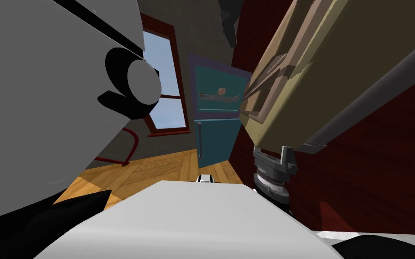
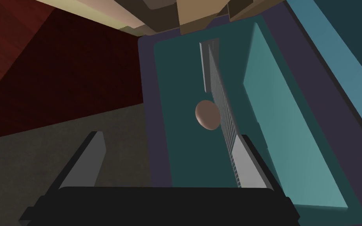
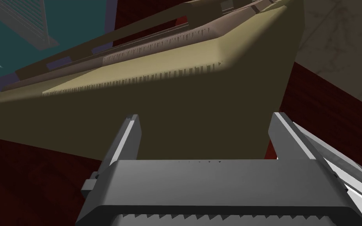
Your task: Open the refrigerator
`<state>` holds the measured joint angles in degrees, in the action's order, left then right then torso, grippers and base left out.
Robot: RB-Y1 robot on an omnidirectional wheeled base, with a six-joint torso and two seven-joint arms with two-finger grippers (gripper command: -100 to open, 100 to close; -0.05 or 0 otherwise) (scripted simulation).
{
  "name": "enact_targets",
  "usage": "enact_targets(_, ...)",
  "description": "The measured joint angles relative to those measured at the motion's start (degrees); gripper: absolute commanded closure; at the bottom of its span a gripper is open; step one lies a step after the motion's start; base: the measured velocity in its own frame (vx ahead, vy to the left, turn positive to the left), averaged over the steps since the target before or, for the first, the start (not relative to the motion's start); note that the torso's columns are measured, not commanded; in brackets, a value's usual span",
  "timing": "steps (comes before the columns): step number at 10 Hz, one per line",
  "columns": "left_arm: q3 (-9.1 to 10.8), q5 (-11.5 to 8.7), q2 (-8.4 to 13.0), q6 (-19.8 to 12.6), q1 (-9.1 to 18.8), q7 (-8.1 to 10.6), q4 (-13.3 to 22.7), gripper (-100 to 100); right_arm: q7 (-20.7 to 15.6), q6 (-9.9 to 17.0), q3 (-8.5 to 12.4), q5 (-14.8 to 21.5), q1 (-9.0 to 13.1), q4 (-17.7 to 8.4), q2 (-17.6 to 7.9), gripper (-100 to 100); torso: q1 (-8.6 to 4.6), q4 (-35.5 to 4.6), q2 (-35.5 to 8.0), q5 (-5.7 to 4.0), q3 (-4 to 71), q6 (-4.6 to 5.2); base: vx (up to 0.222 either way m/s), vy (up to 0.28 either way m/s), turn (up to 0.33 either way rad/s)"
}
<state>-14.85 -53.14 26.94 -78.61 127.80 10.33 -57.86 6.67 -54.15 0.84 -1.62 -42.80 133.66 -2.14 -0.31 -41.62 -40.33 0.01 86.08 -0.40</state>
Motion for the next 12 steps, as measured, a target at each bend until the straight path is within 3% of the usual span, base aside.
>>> enact_targets(3,0.05,-0.4,0.6,-0.6,1.2,0.30,-0.9,-100,0.1,-1.2,-0.3,0.1,-0.5,0.1,-0.1,0,-0.13,-0.2,-0.2,0.09,0.0,-0.02,0.008,-0.032,-0.059)
enact_targets(4,0.07,-0.4,0.6,-0.7,1.3,0.29,-0.9,100,0.2,-1.6,-0.4,0.2,-0.7,0.1,-0.1,0,-0.05,-0.1,-0.3,0.06,-0.1,-0.01,-0.047,0.010,-0.037)
enact_targets(7,-0.71,0.1,1.5,-1.7,1.6,1.32,-1.7,100,0.1,-2.6,-0.5,0.4,-1.0,0.1,-0.1,0,-0.41,-0.4,-1.1,-0.13,-0.7,0.18,-0.137,-0.193,0.097)
enact_targets(11,-2.34,1.2,3.2,-3.9,2.5,3.28,-3.1,100,0.1,-3.3,-0.5,0.4,-1.0,0.5,-0.1,0,0.17,-0.5,-1.5,-0.09,-1.2,0.31,-0.096,-0.215,0.075)
enact_targets(12,-2.39,1.3,3.3,-4.0,2.5,3.41,-3.1,-100,0.1,-3.3,-0.5,0.4,-1.0,0.5,-0.1,0,0.65,-0.5,-1.5,0.05,-1.3,0.36,-0.024,-0.047,-0.003)
